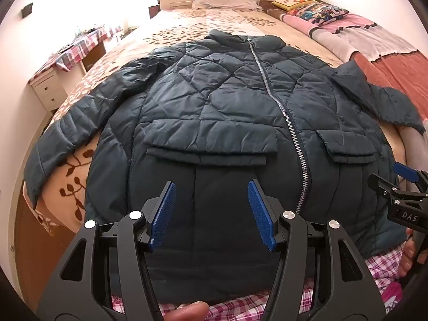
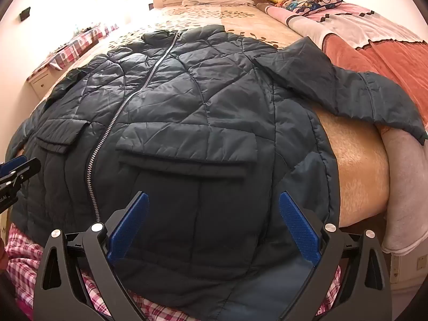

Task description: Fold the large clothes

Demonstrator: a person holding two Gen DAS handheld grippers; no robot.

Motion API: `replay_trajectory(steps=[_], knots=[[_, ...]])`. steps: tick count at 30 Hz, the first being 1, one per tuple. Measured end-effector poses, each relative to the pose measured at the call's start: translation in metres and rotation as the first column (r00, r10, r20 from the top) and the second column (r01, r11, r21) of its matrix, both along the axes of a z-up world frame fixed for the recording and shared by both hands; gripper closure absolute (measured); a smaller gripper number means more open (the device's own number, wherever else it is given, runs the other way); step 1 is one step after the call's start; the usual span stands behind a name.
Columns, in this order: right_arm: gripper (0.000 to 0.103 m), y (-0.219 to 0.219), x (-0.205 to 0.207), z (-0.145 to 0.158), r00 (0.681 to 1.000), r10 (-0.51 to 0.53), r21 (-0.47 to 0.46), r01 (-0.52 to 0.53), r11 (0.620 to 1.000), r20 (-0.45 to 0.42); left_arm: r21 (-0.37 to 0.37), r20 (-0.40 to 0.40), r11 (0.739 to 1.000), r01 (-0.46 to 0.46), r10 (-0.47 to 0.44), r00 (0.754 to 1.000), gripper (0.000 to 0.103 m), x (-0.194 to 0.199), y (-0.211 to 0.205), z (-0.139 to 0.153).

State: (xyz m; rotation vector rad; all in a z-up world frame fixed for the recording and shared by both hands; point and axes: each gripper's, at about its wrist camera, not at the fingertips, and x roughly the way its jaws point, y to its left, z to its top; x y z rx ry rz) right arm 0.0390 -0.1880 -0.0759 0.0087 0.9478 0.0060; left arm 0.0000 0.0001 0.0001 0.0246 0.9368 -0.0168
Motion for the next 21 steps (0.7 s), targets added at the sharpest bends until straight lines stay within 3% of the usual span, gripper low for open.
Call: replay_trajectory(steps=[21], knots=[[0.008,-0.0005,0.0003,-0.0008,1.0,0.0,0.006,0.0,1.0,-0.003,0.001,-0.006,1.0,0.0,0.0,1.0,0.046,0.0002,0.0,-0.0002]])
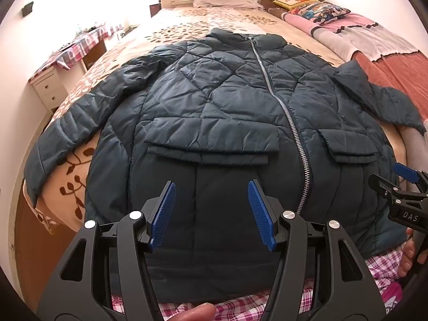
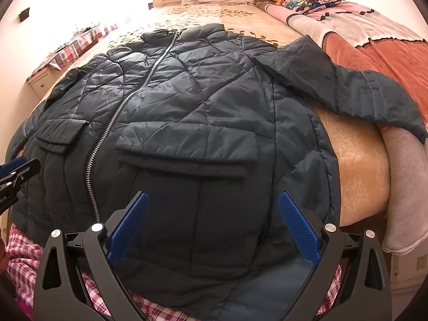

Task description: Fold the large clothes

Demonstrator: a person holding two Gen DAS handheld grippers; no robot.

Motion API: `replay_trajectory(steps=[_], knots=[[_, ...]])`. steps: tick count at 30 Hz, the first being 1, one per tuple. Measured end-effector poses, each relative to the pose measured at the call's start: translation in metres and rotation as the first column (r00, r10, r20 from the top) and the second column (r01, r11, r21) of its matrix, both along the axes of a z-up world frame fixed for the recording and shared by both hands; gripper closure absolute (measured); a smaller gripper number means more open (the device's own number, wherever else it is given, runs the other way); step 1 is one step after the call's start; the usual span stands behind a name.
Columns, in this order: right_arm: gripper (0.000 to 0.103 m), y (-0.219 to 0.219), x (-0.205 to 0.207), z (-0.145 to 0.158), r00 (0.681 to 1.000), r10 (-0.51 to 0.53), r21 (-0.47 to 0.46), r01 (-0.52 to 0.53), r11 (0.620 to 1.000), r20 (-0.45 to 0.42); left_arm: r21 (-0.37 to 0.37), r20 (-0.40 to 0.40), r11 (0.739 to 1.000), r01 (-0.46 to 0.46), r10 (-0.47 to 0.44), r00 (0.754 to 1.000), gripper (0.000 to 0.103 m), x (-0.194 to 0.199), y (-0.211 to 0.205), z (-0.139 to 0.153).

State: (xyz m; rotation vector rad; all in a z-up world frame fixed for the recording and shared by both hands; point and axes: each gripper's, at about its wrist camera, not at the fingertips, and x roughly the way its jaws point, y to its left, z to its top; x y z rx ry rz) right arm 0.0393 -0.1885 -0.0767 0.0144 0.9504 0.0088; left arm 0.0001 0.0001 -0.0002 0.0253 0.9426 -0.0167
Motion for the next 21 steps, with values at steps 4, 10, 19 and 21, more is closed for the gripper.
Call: replay_trajectory(steps=[4,10,19,21], knots=[[0.008,0.0,0.0,-0.0001,1.0,0.0,0.0,0.0,1.0,0.0,-0.001,0.001,1.0,0.0,0.0,1.0,0.046,-0.0008,0.0002,0.0003],[0.008,-0.0001,0.0003,-0.0005,1.0,0.0,0.001,0.0,1.0,-0.002,0.0,0.0,1.0,0.001,-0.001,1.0,0.046,-0.0003,-0.0002,0.0],[0.008,0.0,0.0007,-0.0013,1.0,0.0,0.002,0.0,1.0,-0.003,0.0,-0.003,1.0,0.0,0.0,1.0,0.046,-0.0003,-0.0002,0.0001],[0.008,-0.0001,0.0007,-0.0014,1.0,-0.001,0.002,0.001,1.0,-0.004,-0.001,-0.003,1.0,0.0,0.0,1.0,0.046,0.0,0.0,-0.0001]])
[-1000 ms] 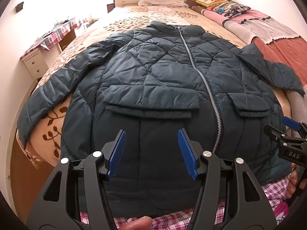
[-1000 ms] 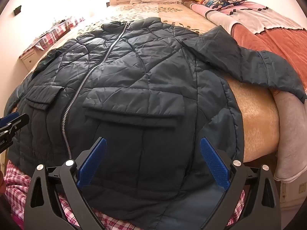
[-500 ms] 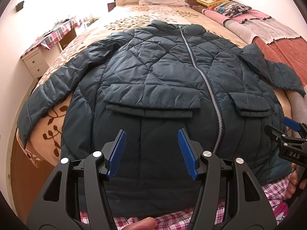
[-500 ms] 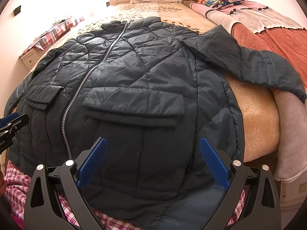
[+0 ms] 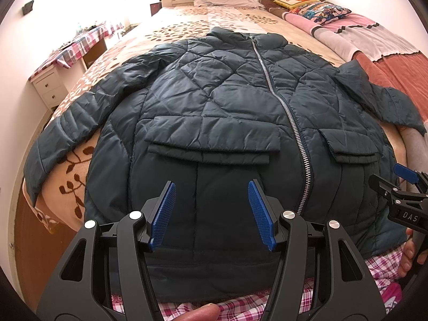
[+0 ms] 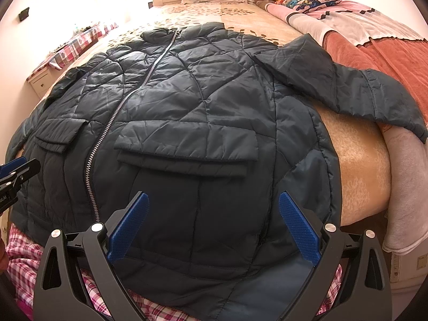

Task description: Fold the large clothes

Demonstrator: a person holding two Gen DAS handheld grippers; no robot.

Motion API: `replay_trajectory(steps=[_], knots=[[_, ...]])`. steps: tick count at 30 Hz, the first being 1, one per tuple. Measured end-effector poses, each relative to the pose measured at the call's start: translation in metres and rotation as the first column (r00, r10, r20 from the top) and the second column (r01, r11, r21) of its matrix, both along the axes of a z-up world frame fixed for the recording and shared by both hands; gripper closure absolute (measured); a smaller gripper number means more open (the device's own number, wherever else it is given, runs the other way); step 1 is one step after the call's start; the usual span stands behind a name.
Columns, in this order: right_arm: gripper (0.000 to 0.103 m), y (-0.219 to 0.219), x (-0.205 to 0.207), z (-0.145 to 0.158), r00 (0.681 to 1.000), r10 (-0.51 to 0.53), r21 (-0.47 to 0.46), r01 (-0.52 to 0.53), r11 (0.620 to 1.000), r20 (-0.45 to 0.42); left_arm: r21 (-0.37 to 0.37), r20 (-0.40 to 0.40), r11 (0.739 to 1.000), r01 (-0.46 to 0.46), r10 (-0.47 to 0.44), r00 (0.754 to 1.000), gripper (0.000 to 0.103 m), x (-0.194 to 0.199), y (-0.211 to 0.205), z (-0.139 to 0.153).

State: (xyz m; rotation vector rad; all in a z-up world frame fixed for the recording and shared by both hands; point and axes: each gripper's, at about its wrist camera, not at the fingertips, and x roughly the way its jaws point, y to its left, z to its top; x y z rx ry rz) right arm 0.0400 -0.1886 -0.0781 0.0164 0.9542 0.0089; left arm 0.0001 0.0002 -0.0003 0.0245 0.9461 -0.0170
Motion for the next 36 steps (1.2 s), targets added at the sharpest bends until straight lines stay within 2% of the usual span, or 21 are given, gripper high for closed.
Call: replay_trajectory(steps=[36], knots=[[0.008,-0.0032,0.0003,-0.0012,1.0,-0.001,0.006,0.001,1.0,-0.003,-0.003,-0.006,1.0,-0.001,0.001,1.0,0.046,-0.0011,-0.0009,0.0]])
